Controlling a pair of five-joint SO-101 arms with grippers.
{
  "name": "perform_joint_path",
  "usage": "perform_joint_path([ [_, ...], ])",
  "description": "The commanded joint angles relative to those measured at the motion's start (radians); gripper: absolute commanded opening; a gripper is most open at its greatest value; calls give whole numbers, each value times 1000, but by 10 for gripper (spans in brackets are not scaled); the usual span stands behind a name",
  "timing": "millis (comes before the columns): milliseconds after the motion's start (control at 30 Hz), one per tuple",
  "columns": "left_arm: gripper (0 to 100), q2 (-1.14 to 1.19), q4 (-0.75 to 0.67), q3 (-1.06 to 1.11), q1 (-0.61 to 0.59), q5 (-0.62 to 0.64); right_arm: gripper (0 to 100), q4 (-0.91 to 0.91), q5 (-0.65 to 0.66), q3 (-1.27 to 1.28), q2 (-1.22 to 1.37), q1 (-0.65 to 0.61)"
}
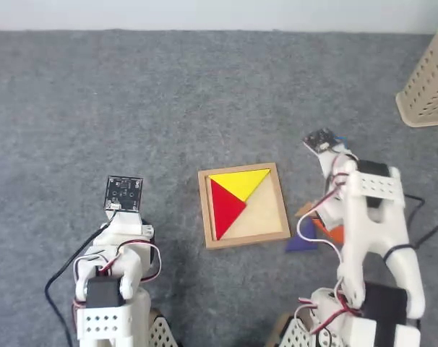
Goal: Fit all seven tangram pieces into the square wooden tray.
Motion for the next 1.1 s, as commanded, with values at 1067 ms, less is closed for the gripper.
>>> perform_joint_path([
  [1067, 11, -6, 6, -5, -2, 8, 7, -510, -408, -52, 249, -788],
])
